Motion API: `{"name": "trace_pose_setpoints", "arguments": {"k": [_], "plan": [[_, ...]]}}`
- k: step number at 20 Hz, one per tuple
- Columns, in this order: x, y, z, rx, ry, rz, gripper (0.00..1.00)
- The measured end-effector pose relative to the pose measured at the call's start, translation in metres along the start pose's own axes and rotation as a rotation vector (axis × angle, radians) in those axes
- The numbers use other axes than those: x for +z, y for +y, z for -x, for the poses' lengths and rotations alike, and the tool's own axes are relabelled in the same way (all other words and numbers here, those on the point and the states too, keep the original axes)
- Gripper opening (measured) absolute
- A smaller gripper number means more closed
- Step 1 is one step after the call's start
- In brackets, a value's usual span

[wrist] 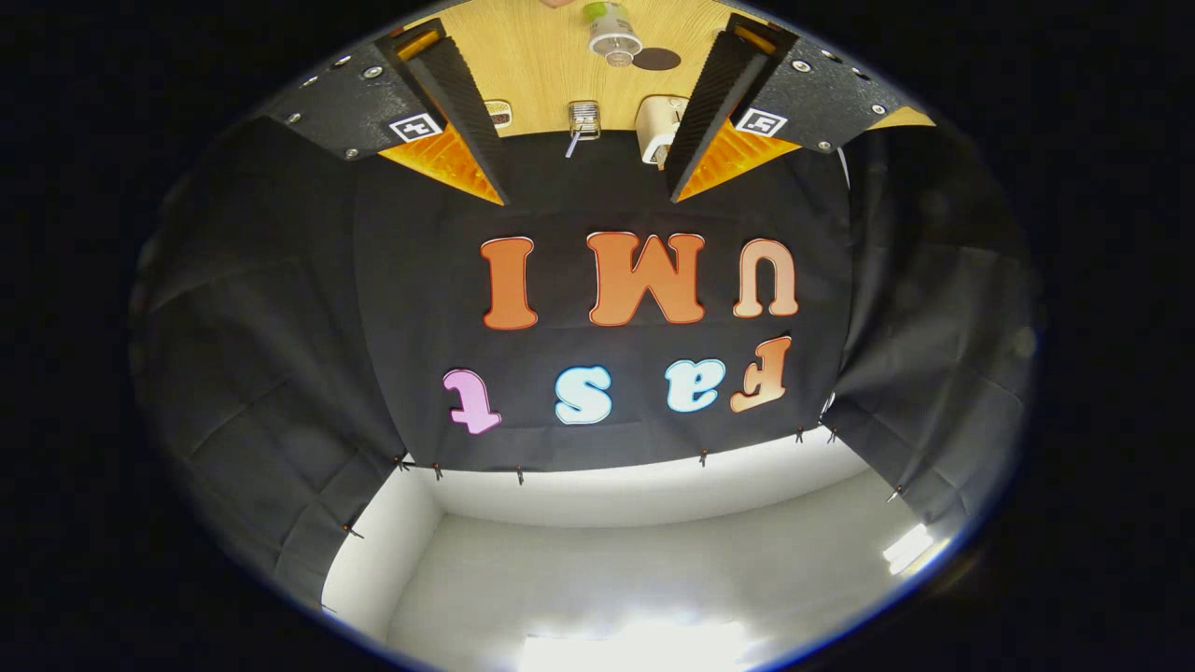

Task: Take the bottle from table, then pour the juice into the cup, finally place the bottle on the coaster

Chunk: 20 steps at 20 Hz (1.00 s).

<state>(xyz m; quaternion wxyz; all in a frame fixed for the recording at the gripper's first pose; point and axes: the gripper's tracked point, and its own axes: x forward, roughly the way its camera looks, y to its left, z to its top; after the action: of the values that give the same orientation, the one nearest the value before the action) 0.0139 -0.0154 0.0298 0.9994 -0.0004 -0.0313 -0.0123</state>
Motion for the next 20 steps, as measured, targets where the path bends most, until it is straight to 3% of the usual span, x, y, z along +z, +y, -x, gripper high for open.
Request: {"name": "trace_pose_setpoints", "arguments": {"k": [13,20], "plan": [[-0.022,-0.002,-0.003,0.0,0.018,0.005,0.98],[-0.082,0.008,-0.005,0.041,0.1,0.003,0.98]]}}
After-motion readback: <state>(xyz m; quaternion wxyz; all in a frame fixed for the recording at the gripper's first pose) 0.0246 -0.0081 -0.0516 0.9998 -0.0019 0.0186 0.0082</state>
